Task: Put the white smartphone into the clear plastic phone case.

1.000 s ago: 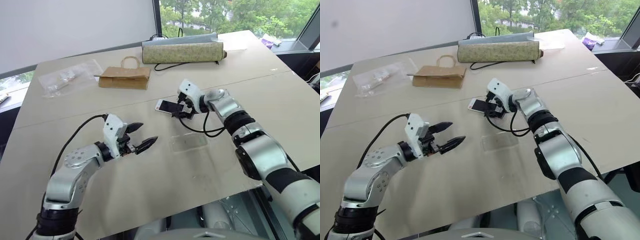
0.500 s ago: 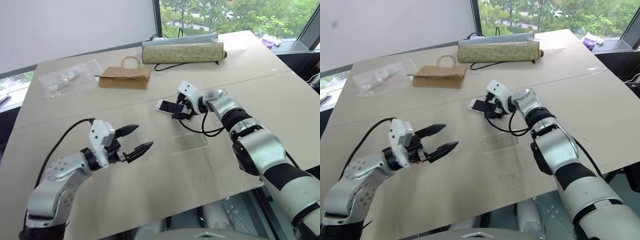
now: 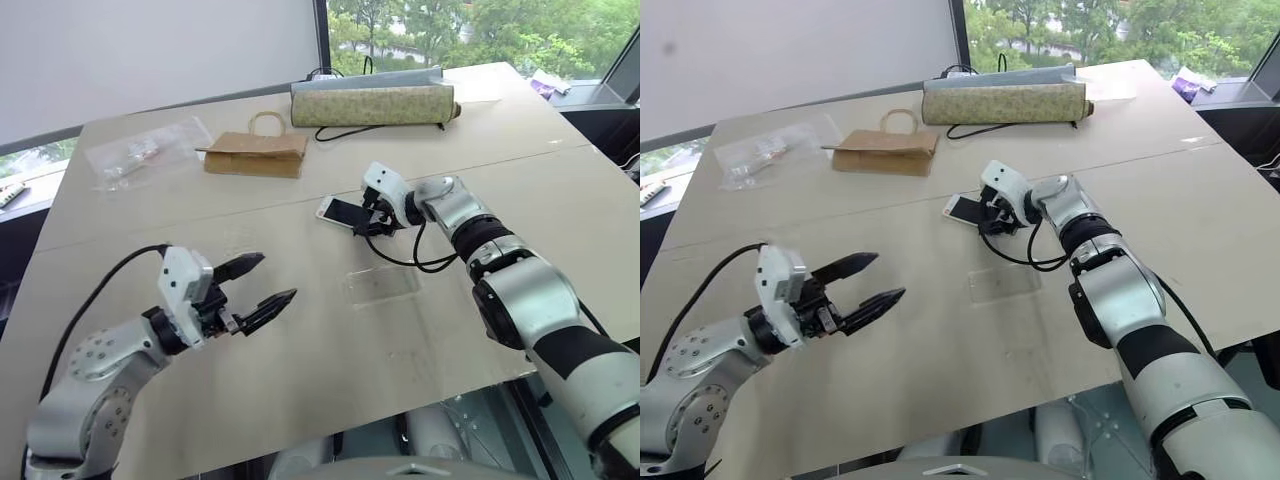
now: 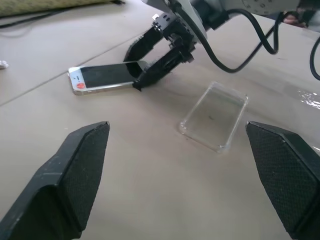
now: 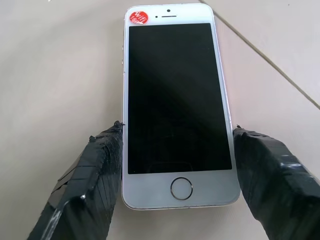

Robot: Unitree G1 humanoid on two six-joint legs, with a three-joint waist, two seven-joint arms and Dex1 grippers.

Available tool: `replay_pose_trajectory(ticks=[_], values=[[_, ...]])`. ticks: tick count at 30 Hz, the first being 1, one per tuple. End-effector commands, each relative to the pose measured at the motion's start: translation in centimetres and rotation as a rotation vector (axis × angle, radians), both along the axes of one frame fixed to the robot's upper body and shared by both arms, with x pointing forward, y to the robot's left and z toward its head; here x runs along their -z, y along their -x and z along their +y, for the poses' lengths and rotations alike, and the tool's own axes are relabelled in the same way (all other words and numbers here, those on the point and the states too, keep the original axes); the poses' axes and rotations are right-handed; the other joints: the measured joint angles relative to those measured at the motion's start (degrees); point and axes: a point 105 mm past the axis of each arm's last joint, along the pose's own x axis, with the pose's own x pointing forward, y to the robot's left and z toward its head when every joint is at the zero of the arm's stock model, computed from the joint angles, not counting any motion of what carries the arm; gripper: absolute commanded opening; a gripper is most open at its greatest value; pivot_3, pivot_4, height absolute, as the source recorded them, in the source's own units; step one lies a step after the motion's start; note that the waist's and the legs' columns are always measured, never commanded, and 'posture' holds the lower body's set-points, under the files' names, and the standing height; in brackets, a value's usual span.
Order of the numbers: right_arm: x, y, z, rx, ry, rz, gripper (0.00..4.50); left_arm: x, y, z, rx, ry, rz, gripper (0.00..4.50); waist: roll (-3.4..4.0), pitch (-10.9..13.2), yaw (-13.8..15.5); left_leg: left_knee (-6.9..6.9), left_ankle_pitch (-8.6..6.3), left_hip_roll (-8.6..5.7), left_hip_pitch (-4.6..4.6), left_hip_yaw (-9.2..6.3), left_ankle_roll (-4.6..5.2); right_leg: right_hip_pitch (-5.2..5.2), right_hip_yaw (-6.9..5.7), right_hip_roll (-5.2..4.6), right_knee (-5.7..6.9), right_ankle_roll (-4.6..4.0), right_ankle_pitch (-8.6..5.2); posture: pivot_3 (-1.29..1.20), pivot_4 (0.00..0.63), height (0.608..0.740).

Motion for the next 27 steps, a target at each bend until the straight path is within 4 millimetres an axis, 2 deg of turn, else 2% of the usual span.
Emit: replay_pose_trajectory(ticks=[1, 4, 7, 10, 13, 15, 22, 27], values=[[-5.2, 0.2, -1.0, -0.095, -0.168, -0.077, 2.93, 1.1, -0.5, -1.9, 0.068, -0.094, -0.008, 4.50, 0.03, 0.0, 0.3, 0.01, 0.00, -0.01, -0.04, -0.02, 0.00, 0.00, -0.02, -0.01, -0.02, 0.00, 0.00, 0.00, 0.150, 0.740], [-7.5, 1.8, -2.5, -0.168, -0.229, -0.105, 2.93, 2.3, -1.2, -2.9, 0.092, -0.143, -0.011, 4.50, 0.11, 0.1, 0.2, 0.04, 0.00, -0.02, -0.17, -0.10, 0.00, -0.04, -0.10, 0.00, -0.14, 0.01, 0.01, 0.00, 0.150, 0.740], [-8.2, 4.8, -4.7, -0.243, -0.200, -0.128, 2.93, 3.2, -2.1, -4.1, 0.126, -0.162, -0.010, 4.50, 0.10, 0.1, 0.2, 0.00, 0.00, 0.04, -0.29, -0.22, 0.00, -0.10, -0.24, 0.01, -0.27, 0.01, 0.01, 0.00, 0.150, 0.740], [-7.5, 7.2, -6.3, -0.293, -0.105, -0.142, 2.93, 3.8, -2.5, -4.7, 0.157, -0.179, -0.012, 4.50, 0.12, 0.1, 0.9, 0.04, 0.00, 0.05, -0.52, -0.41, 0.00, -0.14, -0.50, -0.03, -0.44, 0.01, 0.01, 0.00, 0.150, 0.740], [-5.6, 9.9, -8.0, -0.347, 0.021, -0.122, 2.93, 4.6, -3.1, -4.9, 0.184, -0.203, 0.001, 4.50, 0.13, 0.1, 1.3, 0.04, -0.01, 0.02, -0.55, -0.33, 0.01, -0.19, -0.43, -0.08, -0.44, 0.01, 0.01, 0.00, 0.150, 0.740], [-4.6, 11.2, -8.2, -0.363, 0.051, -0.101, 2.93, 5.0, -3.4, -5.1, 0.204, -0.211, 0.006, 4.50, 0.13, 0.1, 1.5, 0.07, -0.01, 0.02, -0.57, -0.35, 0.01, -0.18, -0.50, -0.08, -0.43, 0.02, 0.01, 0.00, 0.150, 0.740], [-2.0, 11.7, -8.0, -0.389, 0.179, -0.106, 2.93, 6.0, -4.3, -6.1, 0.269, -0.277, -0.012, 4.50, 0.11, 0.1, 1.7, 0.23, -0.01, 0.02, -0.53, -0.29, 0.01, -0.11, -0.44, -0.07, -0.38, 0.07, 0.14, 0.00, 0.150, 0.740], [-1.3, 11.7, -7.8, -0.463, 0.260, -0.124, 2.93, 6.2, -4.5, -6.8, 0.286, -0.275, -0.023, 4.50, 0.11, 0.1, 2.1, 0.21, -0.01, 0.00, -0.57, -0.34, 0.01, -0.12, -0.49, -0.08, -0.43, 0.08, 0.15, 0.00, 0.150, 0.740]])
